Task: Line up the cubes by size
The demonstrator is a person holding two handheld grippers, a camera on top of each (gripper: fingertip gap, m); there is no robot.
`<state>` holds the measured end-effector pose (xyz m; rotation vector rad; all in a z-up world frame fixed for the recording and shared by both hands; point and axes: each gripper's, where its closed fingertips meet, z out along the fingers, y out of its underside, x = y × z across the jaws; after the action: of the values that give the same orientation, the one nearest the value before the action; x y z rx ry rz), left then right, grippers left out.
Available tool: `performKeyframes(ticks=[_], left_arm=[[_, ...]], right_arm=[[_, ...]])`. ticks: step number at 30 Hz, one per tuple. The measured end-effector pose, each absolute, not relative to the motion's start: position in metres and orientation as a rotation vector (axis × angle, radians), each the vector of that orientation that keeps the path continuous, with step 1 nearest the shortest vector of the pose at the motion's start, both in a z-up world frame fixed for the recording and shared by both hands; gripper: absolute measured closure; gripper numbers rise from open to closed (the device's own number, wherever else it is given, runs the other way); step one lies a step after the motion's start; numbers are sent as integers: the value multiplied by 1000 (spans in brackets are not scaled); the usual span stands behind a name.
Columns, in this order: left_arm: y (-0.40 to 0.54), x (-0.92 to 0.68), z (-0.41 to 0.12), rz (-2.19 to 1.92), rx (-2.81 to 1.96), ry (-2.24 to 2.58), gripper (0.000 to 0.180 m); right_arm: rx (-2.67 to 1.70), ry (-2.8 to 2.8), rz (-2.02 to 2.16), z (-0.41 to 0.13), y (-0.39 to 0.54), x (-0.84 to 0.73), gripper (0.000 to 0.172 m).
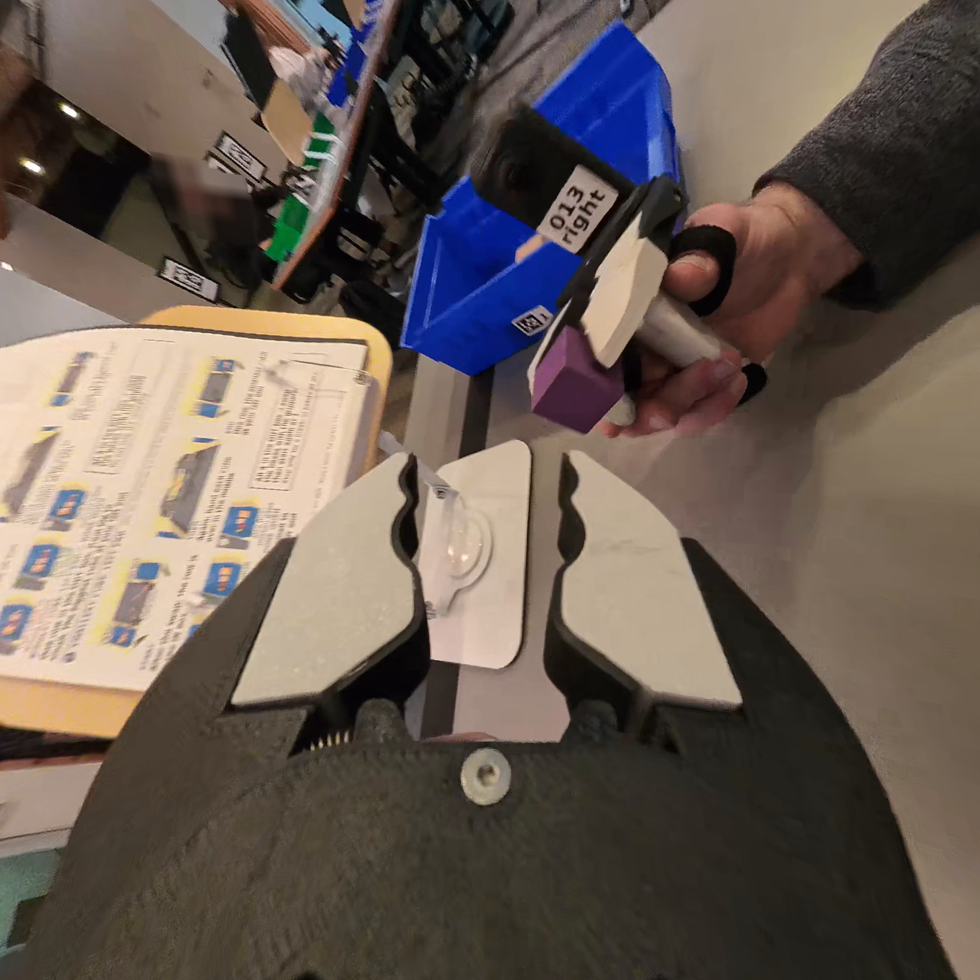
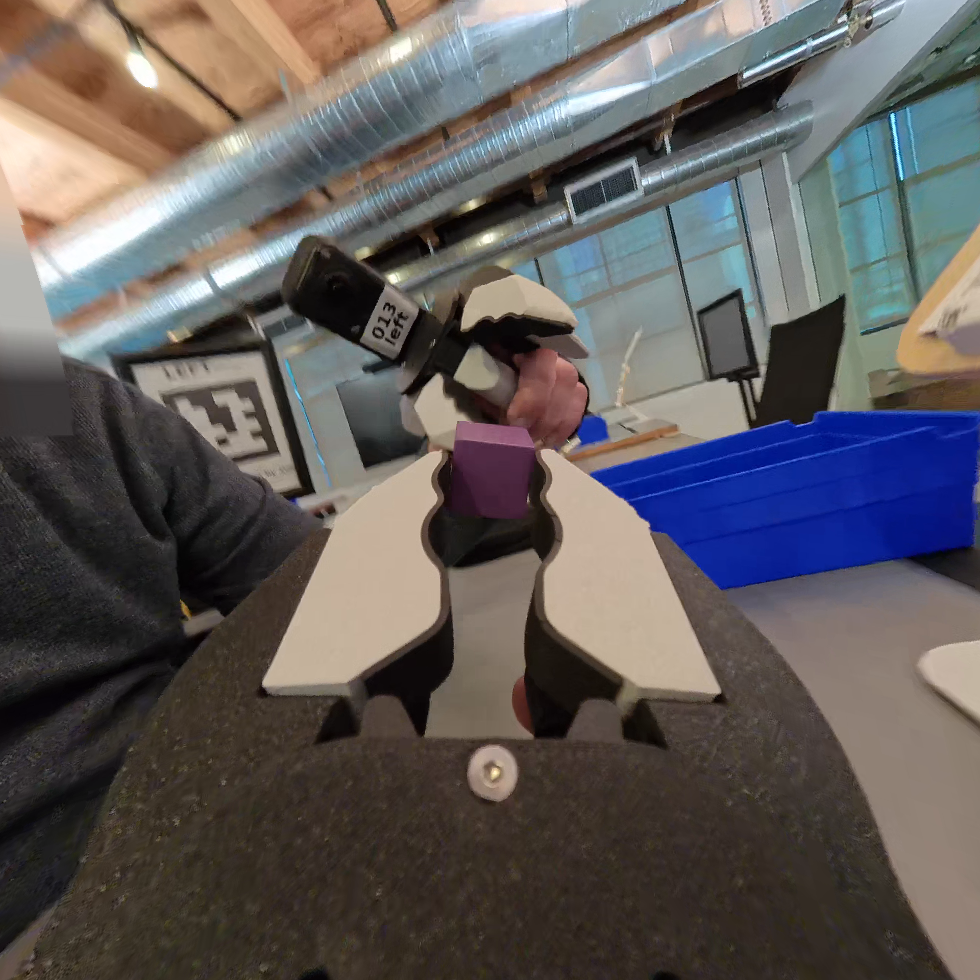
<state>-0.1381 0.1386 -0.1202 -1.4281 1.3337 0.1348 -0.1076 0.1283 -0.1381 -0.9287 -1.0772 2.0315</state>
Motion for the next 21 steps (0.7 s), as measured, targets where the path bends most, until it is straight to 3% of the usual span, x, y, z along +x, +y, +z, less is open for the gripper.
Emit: performKeyframes(ticks=[1,6,10,14,21], left_arm=[[136,-142,-113,136,-1414,1317,138],[129,-157,-94,170,-1394,1277,161],[128,-164,-90,227,-1396,1275,166],[125,-165,-85,231,-1387,1271,166],[128,-162,-94,274,-1411,1305,166]], right_arm=[[-930,-1123,1958,-132,129,-104,144],[-950,-1187,1568,-79,164,-52,144],[-1096,-1277,1080,-69,228,10,144],[-1247,-1476,561,-92,299,75,144],[-1492,-1875,167,-166,366,137,143]])
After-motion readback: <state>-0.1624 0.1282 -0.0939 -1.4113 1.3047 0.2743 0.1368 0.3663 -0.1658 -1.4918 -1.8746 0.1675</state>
